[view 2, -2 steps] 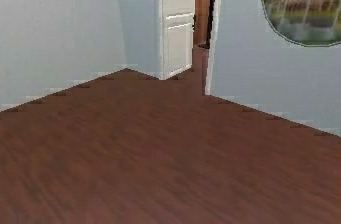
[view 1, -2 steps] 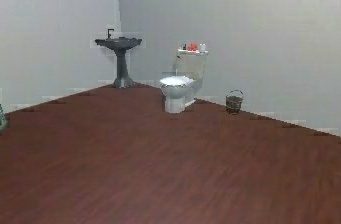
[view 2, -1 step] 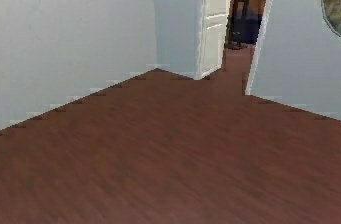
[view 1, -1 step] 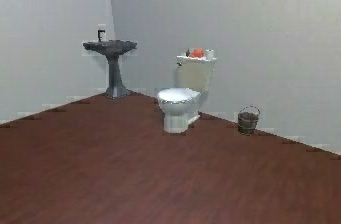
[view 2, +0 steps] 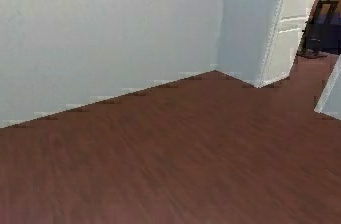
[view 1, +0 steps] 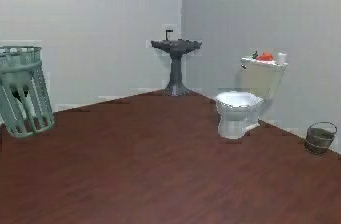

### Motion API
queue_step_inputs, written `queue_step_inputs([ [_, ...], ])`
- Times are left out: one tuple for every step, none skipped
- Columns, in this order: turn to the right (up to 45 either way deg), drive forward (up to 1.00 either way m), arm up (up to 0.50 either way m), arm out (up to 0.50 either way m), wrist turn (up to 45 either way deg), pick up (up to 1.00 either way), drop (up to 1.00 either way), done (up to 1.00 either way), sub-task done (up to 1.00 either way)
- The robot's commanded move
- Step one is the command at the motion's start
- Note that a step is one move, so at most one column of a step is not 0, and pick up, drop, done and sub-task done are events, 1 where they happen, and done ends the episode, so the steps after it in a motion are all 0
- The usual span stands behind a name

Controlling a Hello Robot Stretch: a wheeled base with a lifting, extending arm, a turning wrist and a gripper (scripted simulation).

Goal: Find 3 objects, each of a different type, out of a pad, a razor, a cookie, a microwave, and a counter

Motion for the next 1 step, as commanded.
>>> queue_step_inputs([
  [0.0, 1.0, 0.0, 0.0, 0.0, 0.0, 0.0, 0.0, 0.0],
])
